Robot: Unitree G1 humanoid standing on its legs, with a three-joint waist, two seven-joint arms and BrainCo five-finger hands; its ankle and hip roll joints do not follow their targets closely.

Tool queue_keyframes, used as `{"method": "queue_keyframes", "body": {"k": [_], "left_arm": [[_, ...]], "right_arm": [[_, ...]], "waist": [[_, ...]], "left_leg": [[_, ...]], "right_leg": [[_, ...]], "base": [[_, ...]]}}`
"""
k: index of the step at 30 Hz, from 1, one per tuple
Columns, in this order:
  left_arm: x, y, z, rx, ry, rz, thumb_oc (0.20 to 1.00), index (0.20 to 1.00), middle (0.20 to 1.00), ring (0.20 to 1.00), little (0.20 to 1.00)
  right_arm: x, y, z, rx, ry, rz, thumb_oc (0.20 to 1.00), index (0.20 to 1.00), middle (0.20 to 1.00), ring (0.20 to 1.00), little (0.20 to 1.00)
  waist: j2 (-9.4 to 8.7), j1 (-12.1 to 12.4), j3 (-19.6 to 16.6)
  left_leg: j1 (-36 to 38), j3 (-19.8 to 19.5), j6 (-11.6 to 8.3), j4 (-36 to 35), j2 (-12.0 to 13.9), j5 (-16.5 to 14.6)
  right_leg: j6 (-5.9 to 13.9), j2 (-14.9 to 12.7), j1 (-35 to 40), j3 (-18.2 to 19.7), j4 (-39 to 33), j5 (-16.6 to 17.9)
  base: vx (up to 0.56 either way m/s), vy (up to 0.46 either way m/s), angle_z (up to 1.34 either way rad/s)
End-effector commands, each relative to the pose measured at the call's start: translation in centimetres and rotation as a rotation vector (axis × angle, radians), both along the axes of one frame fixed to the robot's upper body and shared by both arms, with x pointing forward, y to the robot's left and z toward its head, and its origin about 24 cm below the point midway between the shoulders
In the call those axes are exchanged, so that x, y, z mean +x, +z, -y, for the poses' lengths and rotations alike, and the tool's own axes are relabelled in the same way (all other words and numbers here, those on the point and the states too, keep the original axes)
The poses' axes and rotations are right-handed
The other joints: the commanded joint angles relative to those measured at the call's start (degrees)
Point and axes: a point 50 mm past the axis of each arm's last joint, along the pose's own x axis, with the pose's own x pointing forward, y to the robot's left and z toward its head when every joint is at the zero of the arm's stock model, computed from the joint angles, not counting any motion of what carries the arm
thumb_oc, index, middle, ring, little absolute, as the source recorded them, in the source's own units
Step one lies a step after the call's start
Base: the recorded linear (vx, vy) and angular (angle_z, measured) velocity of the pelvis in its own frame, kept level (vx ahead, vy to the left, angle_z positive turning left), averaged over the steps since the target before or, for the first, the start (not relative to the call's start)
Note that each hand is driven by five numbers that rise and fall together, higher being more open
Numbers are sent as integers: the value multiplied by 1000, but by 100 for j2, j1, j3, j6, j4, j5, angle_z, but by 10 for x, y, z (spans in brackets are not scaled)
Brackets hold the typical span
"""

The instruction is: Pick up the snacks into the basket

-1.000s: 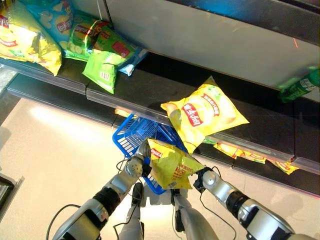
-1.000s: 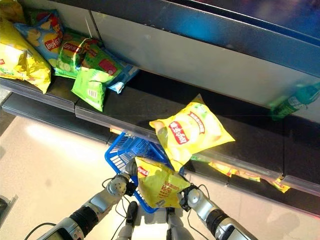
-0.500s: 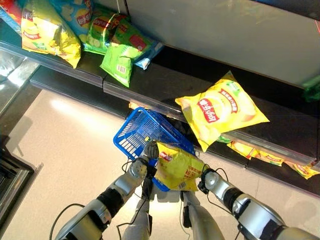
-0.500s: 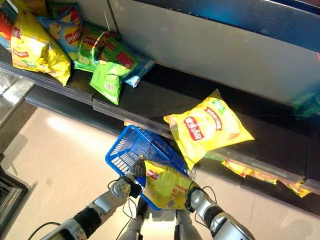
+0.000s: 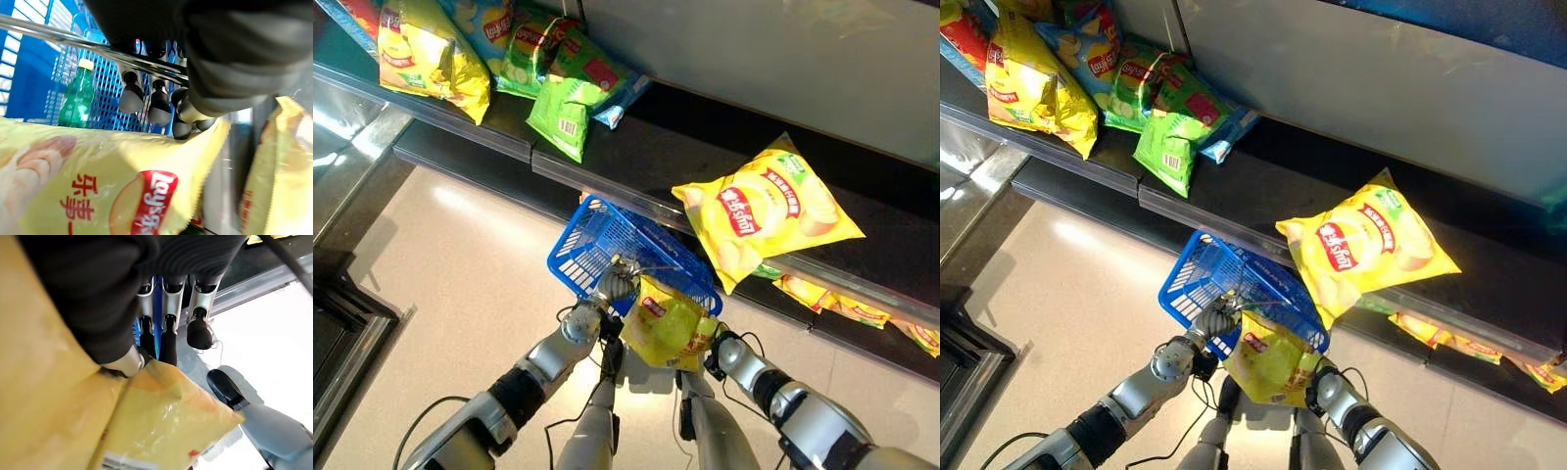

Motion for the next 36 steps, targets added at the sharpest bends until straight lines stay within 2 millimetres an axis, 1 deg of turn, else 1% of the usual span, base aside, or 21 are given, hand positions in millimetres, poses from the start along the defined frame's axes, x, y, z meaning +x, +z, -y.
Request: {"method": "queue_keyframes", "body": {"k": [1, 3, 5, 8, 12, 15, 16, 18, 19, 22, 23, 24, 25, 27, 28, 29, 30, 31, 32, 34, 36], "left_arm": [[-36, 111, 42, -434, -299, 415, 200, 200, 200, 200, 200], [-38, 112, 41, -458, -304, 408, 200, 200, 200, 200, 200], [-45, 120, 35, -513, -320, 417, 200, 200, 200, 200, 200], [-52, 128, 35, -554, -354, 431, 200, 200, 200, 200, 200], [-56, 132, 38, -570, -388, 436, 200, 200, 200, 200, 200], [-60, 134, 40, -582, -412, 433, 200, 200, 200, 200, 200], [-62, 134, 41, -583, -427, 429, 200, 200, 200, 200, 200], [-63, 134, 41, -577, -431, 427, 200, 200, 200, 200, 200], [-63, 131, 42, -565, -443, 413, 200, 200, 200, 200, 200], [-63, 128, 44, -550, -454, 400, 200, 200, 200, 200, 200], [-64, 123, 48, -534, -479, 372, 200, 200, 200, 200, 200], [-64, 124, 48, -534, -479, 373, 200, 200, 200, 200, 200], [-64, 117, 52, -515, -497, 342, 200, 200, 200, 200, 200], [-63, 111, 59, -485, -520, 313, 200, 200, 200, 200, 200], [-62, 111, 59, -485, -520, 313, 200, 200, 200, 200, 200], [-61, 106, 65, -456, -539, 295, 200, 200, 200, 200, 200], [-60, 102, 68, -431, -544, 282, 200, 200, 200, 200, 200], [-60, 102, 68, -431, -544, 282, 200, 200, 200, 200, 200], [-58, 97, 71, -393, -557, 268, 200, 200, 200, 200, 200], [-54, 91, 73, -346, -550, 263, 200, 200, 200, 200, 200], [-54, 91, 73, -346, -550, 263, 200, 200, 200, 200, 200]], "right_arm": [[-6, -8, 16, -39, -43, -37, 200, 200, 200, 200, 200], [-6, -7, 17, -34, -51, -33, 200, 200, 200, 200, 200], [-3, -2, 25, -43, -75, -23, 200, 200, 200, 200, 200], [1, 2, 33, -62, -96, -16, 200, 200, 200, 200, 200], [4, 7, 40, -59, -129, -6, 200, 200, 200, 200, 200], [7, 12, 45, -24, -180, 7, 200, 200, 200, 200, 200], [10, 16, 48, 27, -224, 18, 200, 200, 200, 200, 200], [12, 18, 48, 49, -237, 25, 200, 200, 200, 200, 200], [17, 25, 47, 125, -274, 54, 200, 200, 200, 200, 200], [21, 32, 45, 166, -284, 76, 200, 200, 200, 200, 200], [28, 42, 38, 206, -276, 98, 200, 200, 200, 200, 200], [28, 42, 38, 207, -276, 99, 200, 200, 200, 200, 200], [36, 53, 30, 227, -254, 128, 200, 200, 200, 200, 200], [41, 61, 18, 269, -227, 151, 200, 200, 200, 200, 200], [41, 62, 18, 269, -228, 151, 200, 200, 200, 200, 200], [45, 67, 3, 301, -188, 165, 200, 200, 200, 200, 200], [47, 72, -7, 323, -163, 177, 200, 200, 200, 200, 200], [47, 72, -7, 323, -163, 177, 200, 200, 200, 200, 200], [51, 84, -25, 370, -100, 209, 200, 200, 200, 200, 200], [51, 92, -41, 406, -46, 230, 200, 200, 200, 200, 200], [51, 92, -41, 406, -46, 230, 200, 200, 200, 200, 200]], "waist": [[178, 184, -352], [180, 187, -351], [194, 225, -345], [223, 249, -354], [253, 253, -347], [289, 255, -341], [313, 263, -333], [320, 267, -331], [340, 264, -324], [357, 269, -315], [372, 277, -309], [372, 278, -306], [383, 283, -307], [379, 280, -295], [378, 282, -294], [365, 273, -287], [353, 270, -277], [352, 271, -275], [304, 236, -264], [251, 213, -255], [251, 213, -255]], "left_leg": [[-275, 91, -123, 421, -52, -426], [-289, 85, -125, 434, -56, -427], [-329, 85, -143, 461, -75, -422], [-342, 89, -156, 465, -71, -420], [-357, 92, -173, 474, -77, -412], [-358, 99, -183, 467, -71, -403], [-369, 115, -185, 466, -60, -394], [-374, 121, -189, 471, -59, -395], [-376, 137, -190, 471, -60, -394], [-375, 152, -190, 474, -61, -393], [-378, 166, -192, 469, -61, -389], [-378, 165, -193, 469, -61, -389], [-388, 170, -189, 473, -56, -385], [-386, 189, -185, 472, -56, -385], [-387, 190, -185, 473, -56, -385], [-381, 196, -186, 476, -53, -387], [-382, 201, -183, 477, -50, -390], [-381, 202, -183, 478, -50, -390], [-388, 216, -181, 478, -37, -392], [-399, 242, -182, 479, -18, -397], [-399, 242, -182, 479, -18, -397]], "right_leg": [[826, -445, -212, 218, 442, -551], [824, -453, -218, 206, 448, -550], [818, -463, -209, 176, 450, -556], [816, -493, -216, 137, 465, -563], [812, -520, -227, 98, 513, -578], [814, -543, -223, 72, 529, -589], [816, -561, -227, 46, 546, -593], [814, -565, -238, 41, 559, -599], [813, -572, -248, 26, 581, -610], [809, -577, -250, 18, 591, -615], [808, -585, -255, 4, 589, -615], [808, -585, -255, 4, 590, -615], [808, -585, -267, 9, 604, -619], [809, -591, -278, 11, 617, -619], [810, -591, -279, 12, 619, -621], [809, -591, -289, 22, 631, -623], [806, -590, -293, 31, 640, -622], [806, -591, -294, 32, 641, -623], [804, -579, -309, 43, 647, -625], [803, -568, -321, 49, 645, -633], [803, -568, -321, 49, 645, -633]], "base": [[0, 0, 0], [-5, -15, 10], [-12, -28, 8], [0, -7, 3], [-3, -12, 8], [0, -14, 15], [-1, -15, 13], [0, -10, 11], [2, -1, 10], [3, -1, 4], [0, 0, 0], [0, 0, 0], [0, 0, 0], [0, 0, 0], [0, 0, 0], [0, 0, 0], [0, 0, 0], [0, 0, 0], [0, 0, 0], [0, 0, 0], [0, 0, 0]]}}
